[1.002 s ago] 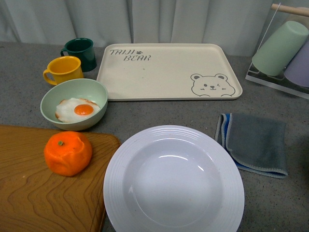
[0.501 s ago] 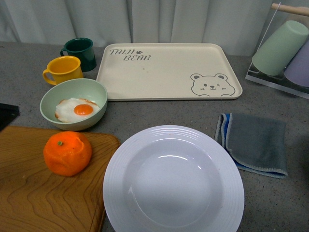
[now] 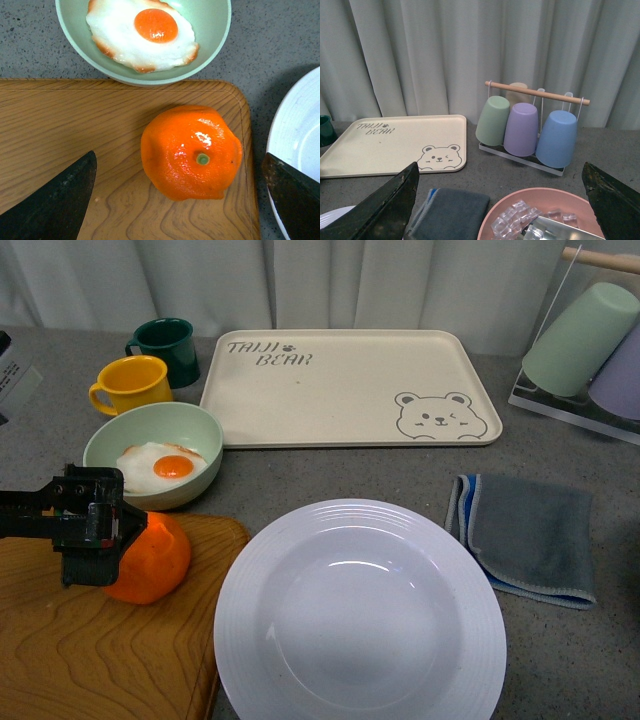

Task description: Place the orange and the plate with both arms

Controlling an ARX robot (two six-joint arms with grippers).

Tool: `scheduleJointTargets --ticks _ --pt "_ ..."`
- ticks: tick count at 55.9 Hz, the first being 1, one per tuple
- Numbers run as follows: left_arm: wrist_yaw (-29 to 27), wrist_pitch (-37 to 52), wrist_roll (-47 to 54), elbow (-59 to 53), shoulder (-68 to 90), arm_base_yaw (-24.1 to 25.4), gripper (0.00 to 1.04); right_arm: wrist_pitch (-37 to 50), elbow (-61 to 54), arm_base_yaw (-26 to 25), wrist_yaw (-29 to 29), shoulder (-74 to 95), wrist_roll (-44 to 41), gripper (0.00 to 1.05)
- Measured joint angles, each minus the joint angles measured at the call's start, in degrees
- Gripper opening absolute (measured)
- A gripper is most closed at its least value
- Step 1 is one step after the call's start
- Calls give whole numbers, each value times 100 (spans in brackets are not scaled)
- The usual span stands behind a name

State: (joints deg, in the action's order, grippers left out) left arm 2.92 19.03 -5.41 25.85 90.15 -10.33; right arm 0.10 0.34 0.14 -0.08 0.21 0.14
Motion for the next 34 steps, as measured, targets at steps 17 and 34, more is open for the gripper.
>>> scheduleJointTargets --ticks 17,34 --pt "37 17 -52 247 422 -133 98 0 0 0 0 0 0 95" --pt "37 -122 -4 448 839 -177 98 0 0 0 0 0 2 95"
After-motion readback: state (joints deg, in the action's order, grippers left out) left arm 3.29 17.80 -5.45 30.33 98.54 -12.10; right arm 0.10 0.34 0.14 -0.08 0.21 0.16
